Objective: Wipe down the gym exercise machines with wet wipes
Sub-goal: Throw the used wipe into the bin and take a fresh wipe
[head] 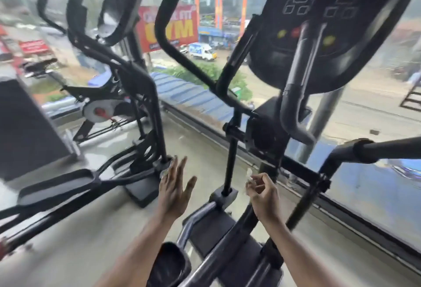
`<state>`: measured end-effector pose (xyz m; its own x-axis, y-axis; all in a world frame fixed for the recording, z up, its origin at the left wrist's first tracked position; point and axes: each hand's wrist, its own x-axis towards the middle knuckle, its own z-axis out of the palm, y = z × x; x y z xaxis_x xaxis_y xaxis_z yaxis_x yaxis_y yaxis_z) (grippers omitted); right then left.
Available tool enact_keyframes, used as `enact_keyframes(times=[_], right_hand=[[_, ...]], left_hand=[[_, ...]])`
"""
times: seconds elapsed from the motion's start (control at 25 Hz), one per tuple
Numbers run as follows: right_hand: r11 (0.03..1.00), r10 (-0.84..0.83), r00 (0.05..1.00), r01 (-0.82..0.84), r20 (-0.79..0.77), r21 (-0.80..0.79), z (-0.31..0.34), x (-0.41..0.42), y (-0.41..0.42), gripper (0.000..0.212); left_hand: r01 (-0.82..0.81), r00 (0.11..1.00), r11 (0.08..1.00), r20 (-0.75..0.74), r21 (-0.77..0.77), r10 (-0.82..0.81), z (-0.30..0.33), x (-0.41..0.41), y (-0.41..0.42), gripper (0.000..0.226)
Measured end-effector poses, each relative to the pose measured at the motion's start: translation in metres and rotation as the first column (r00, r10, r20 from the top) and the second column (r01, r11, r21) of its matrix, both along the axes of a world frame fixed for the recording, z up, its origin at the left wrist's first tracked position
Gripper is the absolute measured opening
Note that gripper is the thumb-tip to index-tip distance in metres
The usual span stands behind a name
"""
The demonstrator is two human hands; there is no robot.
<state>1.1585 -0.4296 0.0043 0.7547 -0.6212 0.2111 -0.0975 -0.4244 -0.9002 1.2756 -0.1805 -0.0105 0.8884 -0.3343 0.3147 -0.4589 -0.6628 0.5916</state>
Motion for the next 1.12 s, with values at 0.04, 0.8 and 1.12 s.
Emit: enact_keyframes(times=[0.04, 0.8, 1.12], right_hand=[[0.998, 0.068, 0.997, -0.068, -0.028, 0.010, -0.010, -0.003, 0.007, 0.014], [0.273, 0.887, 0.264, -0.961, -0.380, -0.029, -0.092, -0.198, 0.336, 0.013], [-0.202, 0.898, -0.158, -0.977, -0.409, -0.065, -0.097, -0.369, 0.569, 0.012]], left_hand=[[-0.064, 0.996, 0.997, -0.053, 0.030, 0.066, -0.011, -0.022, 0.017, 0.072], [-0.844, 0.385, 0.507, -0.458, 0.178, 0.801, -0.083, -0.501, 0.290, 0.068], [-0.964, 0.014, 0.161, -0.563, 0.212, 0.827, -0.106, -0.740, 0.435, 0.057]])
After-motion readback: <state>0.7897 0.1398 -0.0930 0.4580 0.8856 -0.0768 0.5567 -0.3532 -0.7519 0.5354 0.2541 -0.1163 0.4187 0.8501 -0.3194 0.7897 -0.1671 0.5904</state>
